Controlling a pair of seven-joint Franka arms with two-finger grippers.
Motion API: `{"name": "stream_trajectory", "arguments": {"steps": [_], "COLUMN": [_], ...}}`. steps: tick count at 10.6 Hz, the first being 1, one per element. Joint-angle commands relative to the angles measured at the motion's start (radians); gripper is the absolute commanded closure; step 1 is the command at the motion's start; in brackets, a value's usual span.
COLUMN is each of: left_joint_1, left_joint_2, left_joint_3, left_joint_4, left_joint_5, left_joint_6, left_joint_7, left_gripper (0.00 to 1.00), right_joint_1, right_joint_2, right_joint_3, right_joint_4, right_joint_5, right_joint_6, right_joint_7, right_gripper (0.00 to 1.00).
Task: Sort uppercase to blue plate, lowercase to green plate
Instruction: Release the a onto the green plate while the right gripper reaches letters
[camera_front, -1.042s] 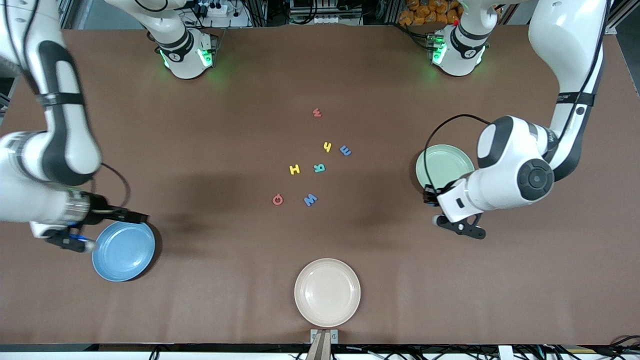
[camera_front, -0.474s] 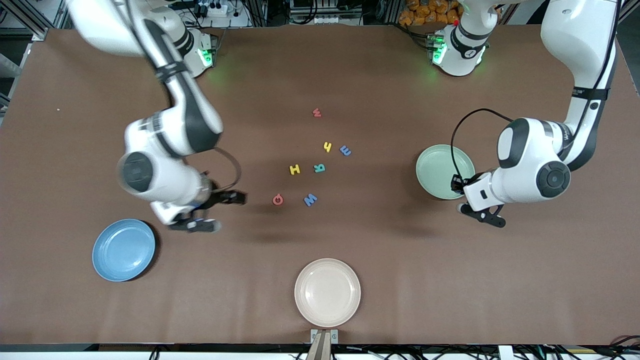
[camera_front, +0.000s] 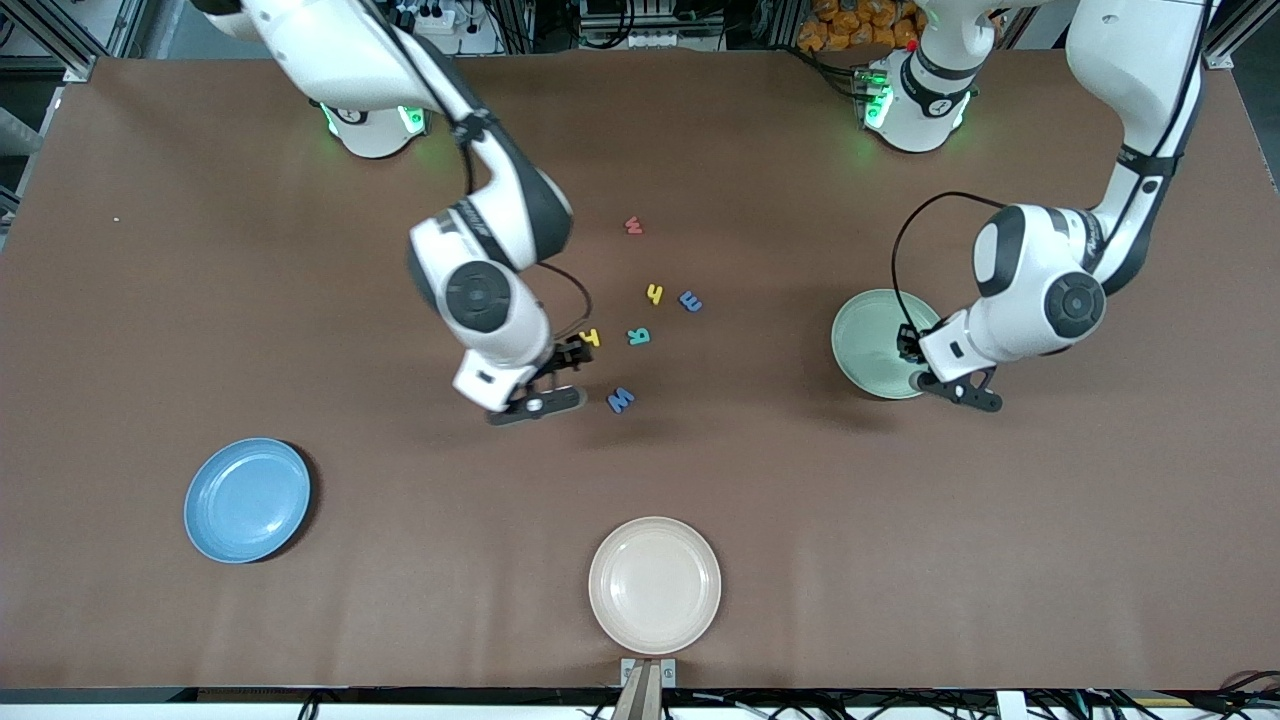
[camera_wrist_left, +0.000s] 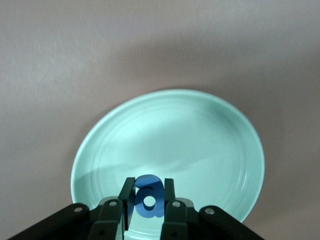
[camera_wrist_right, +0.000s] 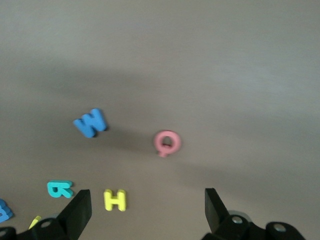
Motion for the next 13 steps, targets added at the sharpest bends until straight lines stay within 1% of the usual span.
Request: {"name": "stream_trajectory", "arguments": {"steps": [1,2,3,4,5,7,8,10,12,13], "left_joint_1": [-0.007,-0.007,-0.009,-0.009,-0.009,-0.012,-0.01,-0.012,-0.006,-0.007], "left_joint_2": [-0.044,-0.046,-0.044,-0.05,-0.056,-0.06,-0.06,-0.046,-0.043,-0.046], "left_joint_3": [0.007,0.009,0.009,0.009,0.012,0.015,0.015,0.015,0.019,0.022], "left_joint_4": [-0.07,-0.081,-0.079,-0.076,-0.073,-0.056,-0.037,0.014,0.054,0.063], "left_joint_5": [-0.034,-0.029,-0.028,-0.028,-0.028,-0.026,-0.026,-0.025,-0.025,-0.028], "left_joint_6": [0.028,0.029,0.029,0.028,0.028,0.028,0.025,0.015,-0.007,-0.027], "left_joint_7": [0.014,0.014,0.014,0.008,0.005,-0.009,-0.013,-0.032,-0.038,-0.088], "left_gripper": [0.72,0.55,0.31,0.17,0.0,0.0,0.0,0.0,0.0,0.0], "right_joint_1": [0.083,0.116,0.146,0.177,0.199,0.22,0.225,0.227,0.237,0.24], "right_joint_2": [0.066,0.093,0.108,0.125,0.136,0.143,0.143,0.145,0.145,0.151], "right_joint_3": [-0.005,-0.005,-0.005,-0.005,-0.005,-0.005,-0.005,-0.005,-0.005,-0.005], "right_joint_4": [0.017,0.018,0.017,0.018,0.017,0.007,0.006,-0.017,-0.084,-0.094], "right_joint_5": [-0.012,-0.012,-0.012,-0.015,-0.014,-0.011,-0.011,-0.009,-0.011,-0.009], "right_joint_6": [0.101,0.116,0.12,0.126,0.147,0.178,0.178,0.192,0.3,0.317], "right_joint_7": [-0.017,-0.007,0.022,0.052,0.075,0.094,0.138,0.154,0.181,0.181], "right_gripper": [0.0,0.0,0.0,0.0,0.0,0.0,0.0,0.0,0.0,0.0]}}
